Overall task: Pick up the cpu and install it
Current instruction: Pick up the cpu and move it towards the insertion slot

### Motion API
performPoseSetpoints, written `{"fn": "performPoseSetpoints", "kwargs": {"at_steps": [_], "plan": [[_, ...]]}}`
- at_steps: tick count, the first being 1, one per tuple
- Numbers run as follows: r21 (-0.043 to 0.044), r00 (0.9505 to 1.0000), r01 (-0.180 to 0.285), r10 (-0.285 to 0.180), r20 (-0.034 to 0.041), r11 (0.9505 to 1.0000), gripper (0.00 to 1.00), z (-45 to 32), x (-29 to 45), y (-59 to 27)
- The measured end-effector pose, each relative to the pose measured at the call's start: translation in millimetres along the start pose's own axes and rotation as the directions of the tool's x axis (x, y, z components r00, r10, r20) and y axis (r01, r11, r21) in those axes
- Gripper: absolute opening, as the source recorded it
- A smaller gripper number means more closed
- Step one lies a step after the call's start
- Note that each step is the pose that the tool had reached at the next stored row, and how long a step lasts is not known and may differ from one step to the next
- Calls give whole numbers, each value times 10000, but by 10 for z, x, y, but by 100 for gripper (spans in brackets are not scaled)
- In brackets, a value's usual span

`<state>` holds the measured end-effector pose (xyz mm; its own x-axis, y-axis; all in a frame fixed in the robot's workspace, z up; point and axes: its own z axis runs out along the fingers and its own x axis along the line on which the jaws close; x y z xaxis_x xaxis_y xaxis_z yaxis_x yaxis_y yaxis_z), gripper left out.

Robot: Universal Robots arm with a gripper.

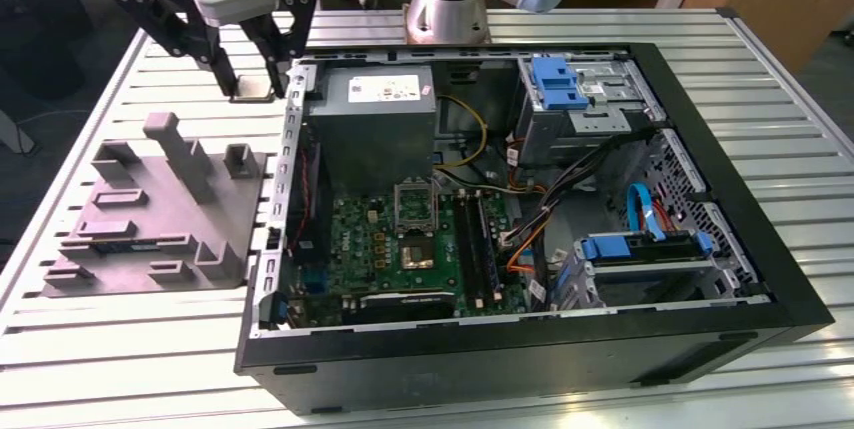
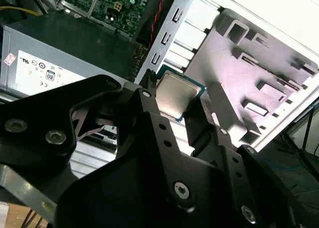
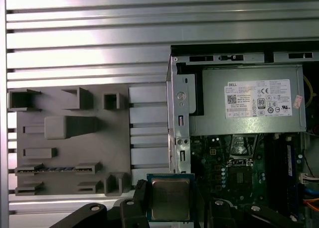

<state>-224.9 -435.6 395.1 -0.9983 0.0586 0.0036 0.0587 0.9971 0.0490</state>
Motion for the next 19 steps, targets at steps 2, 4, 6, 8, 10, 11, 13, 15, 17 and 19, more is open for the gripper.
{"fn": "performPoseSetpoints", "kwargs": {"at_steps": [2,4,6,8,10,11,13,15,17,19], "plan": [[0,10000,1,-1,0,10000,47,0,-6,0],[0,10000,1,-1,0,10000,47,0,-11,1],[1,10000,0,0,0,10000,47,0,-18,1],[0,10000,0,0,0,10000,47,0,-28,2],[-1,10000,0,0,0,10000,47,0,-36,2],[0,10000,0,0,0,10000,47,0,-39,2],[0,10000,0,0,0,10000,47,0,-46,3],[0,10000,0,0,0,10000,47,0,-52,3],[0,10000,0,0,0,10000,47,0,-58,4],[0,10000,0,0,0,10000,47,0,-64,4]]}}
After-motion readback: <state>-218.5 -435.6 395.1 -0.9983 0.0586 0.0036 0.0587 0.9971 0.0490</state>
